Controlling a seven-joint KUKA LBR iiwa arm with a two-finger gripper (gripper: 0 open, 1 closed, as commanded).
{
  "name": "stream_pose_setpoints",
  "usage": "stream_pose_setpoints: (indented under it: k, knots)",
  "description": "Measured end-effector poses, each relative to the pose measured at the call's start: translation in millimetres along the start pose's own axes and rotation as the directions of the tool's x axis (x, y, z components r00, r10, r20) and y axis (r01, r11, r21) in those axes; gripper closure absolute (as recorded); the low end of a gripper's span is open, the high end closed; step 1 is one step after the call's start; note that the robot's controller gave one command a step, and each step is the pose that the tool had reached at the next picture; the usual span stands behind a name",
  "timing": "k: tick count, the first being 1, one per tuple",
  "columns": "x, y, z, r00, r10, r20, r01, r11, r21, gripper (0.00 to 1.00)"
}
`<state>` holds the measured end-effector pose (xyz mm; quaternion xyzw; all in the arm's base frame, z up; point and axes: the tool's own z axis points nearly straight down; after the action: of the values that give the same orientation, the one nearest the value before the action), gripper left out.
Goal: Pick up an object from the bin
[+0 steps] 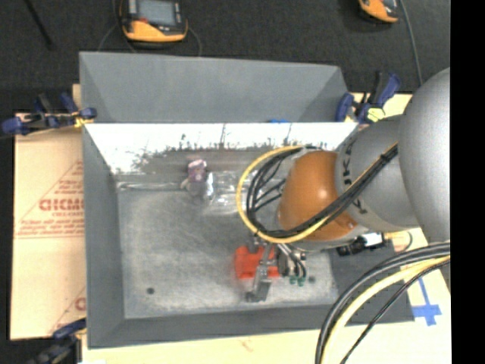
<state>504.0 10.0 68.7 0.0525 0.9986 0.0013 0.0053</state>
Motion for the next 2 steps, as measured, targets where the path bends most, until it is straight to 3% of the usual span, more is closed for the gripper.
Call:
stream_pose_setpoints:
  k: [1, 2]
  knots:
    - [-10.3, 7, -33, 0.999, 0.054, -0.005, -0.054, 0.999, 0.002, 0.00]
    - [-12.9, -9, -36, 0.957, 0.291, -0.005, -0.291, 0.957, 0.005, 0.00]
